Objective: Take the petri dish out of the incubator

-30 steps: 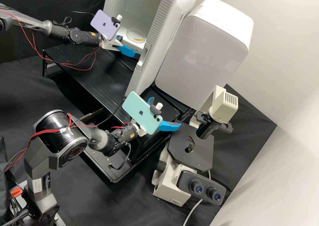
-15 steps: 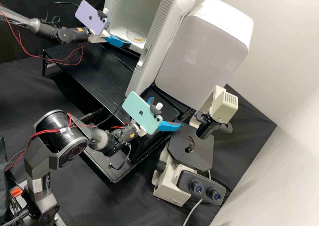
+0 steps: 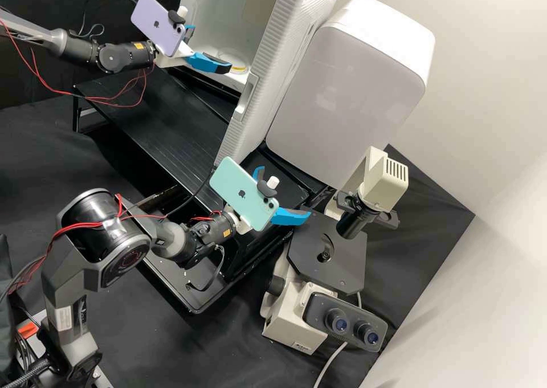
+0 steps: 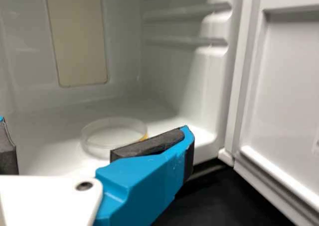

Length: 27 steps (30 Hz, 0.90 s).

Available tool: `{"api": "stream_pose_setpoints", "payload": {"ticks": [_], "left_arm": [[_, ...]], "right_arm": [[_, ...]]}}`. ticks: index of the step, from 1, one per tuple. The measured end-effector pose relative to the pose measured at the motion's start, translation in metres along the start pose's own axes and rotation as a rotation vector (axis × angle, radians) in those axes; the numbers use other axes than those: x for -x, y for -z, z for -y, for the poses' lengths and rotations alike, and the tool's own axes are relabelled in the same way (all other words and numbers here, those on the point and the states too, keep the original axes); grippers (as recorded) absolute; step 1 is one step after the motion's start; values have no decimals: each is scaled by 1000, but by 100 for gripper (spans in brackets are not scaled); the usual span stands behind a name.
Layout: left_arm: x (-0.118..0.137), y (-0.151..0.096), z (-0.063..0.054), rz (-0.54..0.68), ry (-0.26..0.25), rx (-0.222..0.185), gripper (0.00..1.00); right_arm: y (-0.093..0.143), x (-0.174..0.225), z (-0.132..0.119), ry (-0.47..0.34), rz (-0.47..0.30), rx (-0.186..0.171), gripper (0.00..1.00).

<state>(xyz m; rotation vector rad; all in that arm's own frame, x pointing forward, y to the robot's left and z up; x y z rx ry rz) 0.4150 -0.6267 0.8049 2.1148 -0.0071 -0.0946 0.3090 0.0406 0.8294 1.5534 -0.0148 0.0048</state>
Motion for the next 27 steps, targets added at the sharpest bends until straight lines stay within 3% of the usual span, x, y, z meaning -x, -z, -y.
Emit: {"api": "stream_pose_setpoints", "payload": {"ticks": [15, 22, 27], "left_arm": [[-30, -35, 15, 72, 89, 6, 100], [-44, -32, 36, 41, 149, -7, 100], [-52, -22, 38, 14, 154, -35, 100]], "right_arm": [[0, 0, 0, 0, 0, 0, 100], [0, 0, 0, 0, 0, 0, 100], [0, 0, 0, 0, 0, 0, 100]]}}
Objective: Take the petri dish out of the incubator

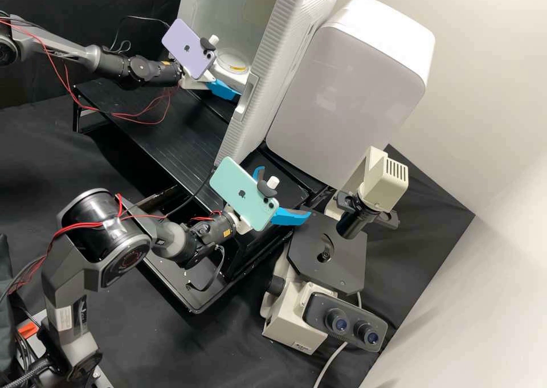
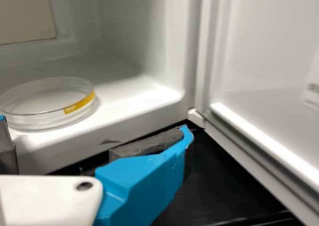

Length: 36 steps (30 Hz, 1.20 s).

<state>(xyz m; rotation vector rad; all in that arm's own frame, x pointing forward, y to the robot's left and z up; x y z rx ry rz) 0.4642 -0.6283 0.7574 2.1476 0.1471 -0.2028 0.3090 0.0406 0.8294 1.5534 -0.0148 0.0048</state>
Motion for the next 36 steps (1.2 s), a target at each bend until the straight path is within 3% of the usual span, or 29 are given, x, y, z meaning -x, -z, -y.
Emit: {"api": "stream_pose_setpoints", "payload": {"ticks": [10, 17, 22, 36], "left_arm": [[-13, 16, -10, -58, -13, 25, 100], [-17, 15, -19, -65, -24, 67, 100], [-24, 13, -18, -68, -24, 75, 100], [-41, 11, -17, -90, -14, 44, 100]], "right_arm": [[0, 0, 0, 0, 0, 0, 100], [0, 0, 0, 0, 0, 0, 100], [0, 0, 0, 0, 0, 0, 100], [0, 0, 0, 0, 0, 0, 100]]}}
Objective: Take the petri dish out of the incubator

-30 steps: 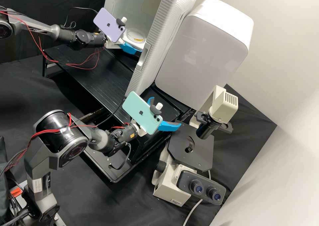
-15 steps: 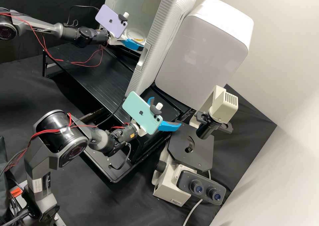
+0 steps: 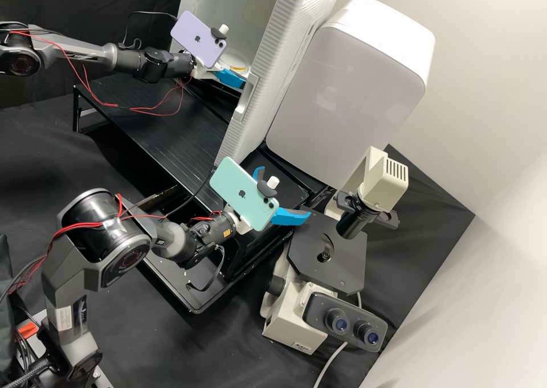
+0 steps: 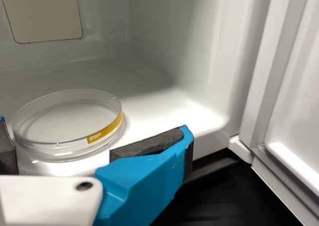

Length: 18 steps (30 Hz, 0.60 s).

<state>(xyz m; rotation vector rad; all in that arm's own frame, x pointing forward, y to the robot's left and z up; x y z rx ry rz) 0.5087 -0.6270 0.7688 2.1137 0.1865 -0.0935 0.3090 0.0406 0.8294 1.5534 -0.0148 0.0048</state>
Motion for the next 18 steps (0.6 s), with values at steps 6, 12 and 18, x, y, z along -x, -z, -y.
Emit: {"api": "stream_pose_setpoints", "payload": {"ticks": [6, 12, 18], "left_arm": [[-2, 3, -1, -10, -4, 11, 100], [-4, 10, -2, -42, -22, 40, 100], [-8, 14, 1, -49, -35, 38, 100]], "right_arm": [[0, 0, 0, 0, 0, 0, 100], [0, 0, 0, 0, 0, 0, 100], [0, 0, 0, 0, 0, 0, 100]]}}
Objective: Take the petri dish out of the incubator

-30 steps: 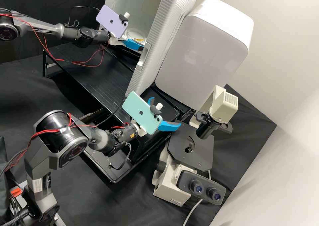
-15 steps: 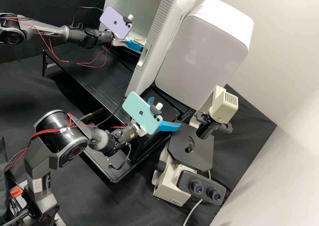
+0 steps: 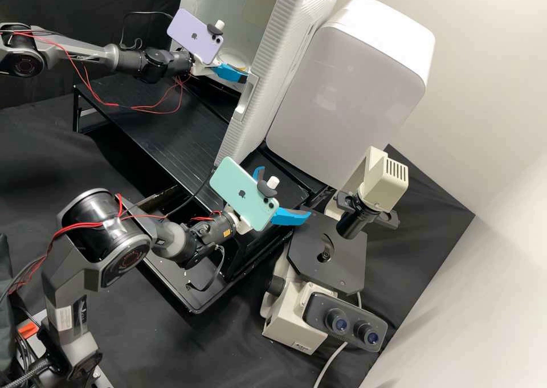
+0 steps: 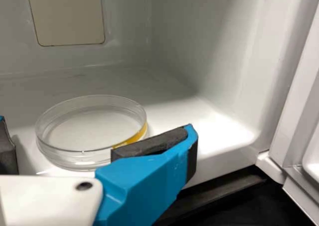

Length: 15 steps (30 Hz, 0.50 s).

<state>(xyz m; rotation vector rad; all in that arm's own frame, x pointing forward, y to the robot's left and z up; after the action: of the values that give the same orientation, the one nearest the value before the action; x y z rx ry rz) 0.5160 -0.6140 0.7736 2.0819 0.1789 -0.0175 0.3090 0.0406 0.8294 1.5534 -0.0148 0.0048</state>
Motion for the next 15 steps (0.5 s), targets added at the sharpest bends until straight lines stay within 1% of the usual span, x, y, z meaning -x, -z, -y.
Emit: {"api": "stream_pose_setpoints", "payload": {"ticks": [2, 5, 6, 8, 9, 10, 13, 15], "left_arm": [[-1, 0, 0, -1, -4, 4, 100], [-4, 0, 2, -4, -10, -9, 100], [-5, 1, 5, -6, -9, -10, 100], [-7, 0, 5, -4, -15, -11, 100], [-8, 0, 7, -5, -12, -12, 100], [-8, 0, 7, -4, -15, -10, 100], [-10, 1, 9, -5, -15, -18, 100], [-11, 1, 10, -7, -15, -10, 100]], "right_arm": [[0, 0, 0, 0, 0, 0, 100], [0, 0, 0, 0, 0, 0, 100], [0, 0, 0, 0, 0, 0, 100], [0, 0, 0, 0, 0, 0, 100], [0, 0, 0, 0, 0, 0, 100], [0, 0, 0, 0, 0, 0, 100], [0, 0, 0, 0, 0, 0, 100], [0, 0, 0, 0, 0, 0, 100]]}}
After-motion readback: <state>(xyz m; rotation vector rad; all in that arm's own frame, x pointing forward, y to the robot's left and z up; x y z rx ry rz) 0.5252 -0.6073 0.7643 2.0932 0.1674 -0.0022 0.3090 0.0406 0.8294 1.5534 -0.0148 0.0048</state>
